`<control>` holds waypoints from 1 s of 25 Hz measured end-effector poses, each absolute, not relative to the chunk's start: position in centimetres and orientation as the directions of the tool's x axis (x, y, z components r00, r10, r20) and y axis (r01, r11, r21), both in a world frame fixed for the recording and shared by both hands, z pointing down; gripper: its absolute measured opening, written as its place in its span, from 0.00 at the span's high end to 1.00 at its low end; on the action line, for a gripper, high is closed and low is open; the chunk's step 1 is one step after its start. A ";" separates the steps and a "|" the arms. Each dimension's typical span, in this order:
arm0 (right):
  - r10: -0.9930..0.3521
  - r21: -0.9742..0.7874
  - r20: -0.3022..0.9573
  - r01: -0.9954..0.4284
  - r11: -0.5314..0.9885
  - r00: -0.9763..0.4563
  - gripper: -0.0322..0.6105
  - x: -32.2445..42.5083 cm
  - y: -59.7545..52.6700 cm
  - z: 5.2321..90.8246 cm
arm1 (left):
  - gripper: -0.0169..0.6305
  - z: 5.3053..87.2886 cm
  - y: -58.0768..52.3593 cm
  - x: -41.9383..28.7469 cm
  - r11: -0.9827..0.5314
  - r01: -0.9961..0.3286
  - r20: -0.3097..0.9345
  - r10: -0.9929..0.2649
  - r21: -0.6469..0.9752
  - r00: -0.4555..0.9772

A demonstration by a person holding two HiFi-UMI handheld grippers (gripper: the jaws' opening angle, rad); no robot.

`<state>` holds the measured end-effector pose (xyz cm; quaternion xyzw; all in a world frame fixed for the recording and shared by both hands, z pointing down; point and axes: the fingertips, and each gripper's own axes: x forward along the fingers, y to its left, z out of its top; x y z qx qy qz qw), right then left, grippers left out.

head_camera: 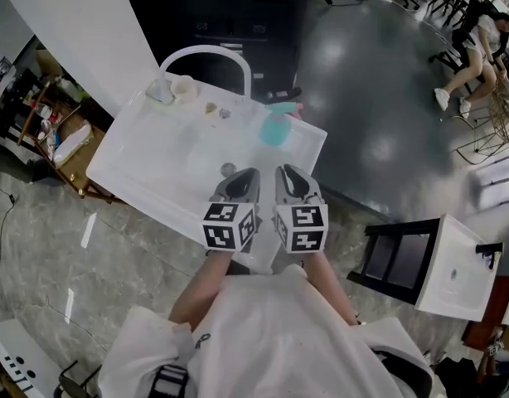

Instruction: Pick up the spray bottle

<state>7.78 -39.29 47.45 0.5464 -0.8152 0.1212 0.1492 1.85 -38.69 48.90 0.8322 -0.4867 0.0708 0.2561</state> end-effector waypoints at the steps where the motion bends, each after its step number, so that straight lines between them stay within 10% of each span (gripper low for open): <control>1: -0.855 -0.034 0.382 -0.929 0.368 -0.352 0.90 7.8 -39.7 47.6 | 0.92 48.9 -39.0 1.7 -0.397 -0.845 0.368 -0.772 0.358 0.518; 25: -0.868 -0.048 0.399 -0.952 0.301 -0.295 0.57 6.0 -48.8 49.7 | 0.92 51.6 -44.7 -2.8 -0.362 -0.858 0.427 -0.754 0.366 0.500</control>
